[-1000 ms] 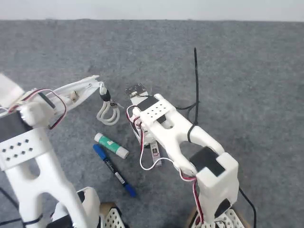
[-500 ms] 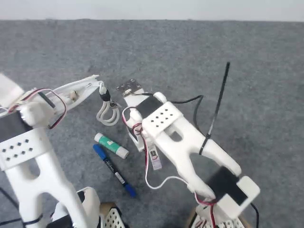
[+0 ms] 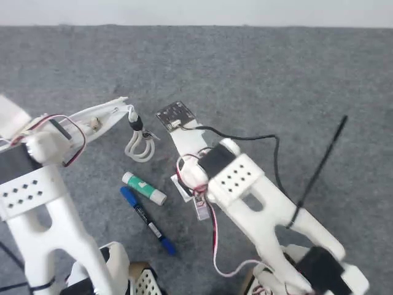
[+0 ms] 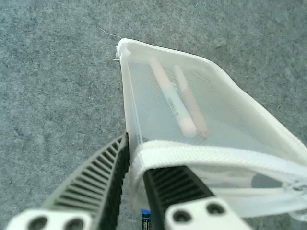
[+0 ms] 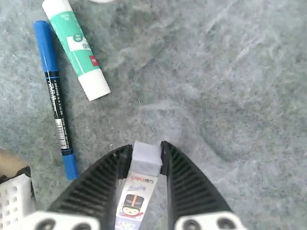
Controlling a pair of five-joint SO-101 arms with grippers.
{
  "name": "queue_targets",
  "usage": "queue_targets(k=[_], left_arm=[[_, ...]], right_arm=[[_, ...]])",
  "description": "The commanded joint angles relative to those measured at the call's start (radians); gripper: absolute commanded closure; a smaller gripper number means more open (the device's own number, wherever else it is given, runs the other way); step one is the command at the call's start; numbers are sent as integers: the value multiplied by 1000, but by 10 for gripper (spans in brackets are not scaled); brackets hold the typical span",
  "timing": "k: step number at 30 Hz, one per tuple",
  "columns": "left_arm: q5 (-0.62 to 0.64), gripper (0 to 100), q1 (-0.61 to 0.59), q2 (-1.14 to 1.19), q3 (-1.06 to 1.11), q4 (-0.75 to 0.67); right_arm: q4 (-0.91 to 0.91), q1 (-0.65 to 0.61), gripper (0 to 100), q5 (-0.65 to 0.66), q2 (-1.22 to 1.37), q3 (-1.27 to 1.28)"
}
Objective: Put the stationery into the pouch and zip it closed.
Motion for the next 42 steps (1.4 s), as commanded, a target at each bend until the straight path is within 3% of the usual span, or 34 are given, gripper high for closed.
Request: queue_targets(k=[1,8,21,33,42], left_arm=[[11,989,-2,-11,-19,-32],[11,989,110,-12,1,-29],[6,989,253,-14,1,-9],[6,989,247,-12,2,-11],[6,989,247,-12,15,-17]], right_arm=[[-28,-4,992,3,-113,12],[-28,-4,992,5,-168,37],[-206,-36,992,2,-438,267],[-374,-36,992,2,-673,443],[-630,-36,992,2,-860,588]])
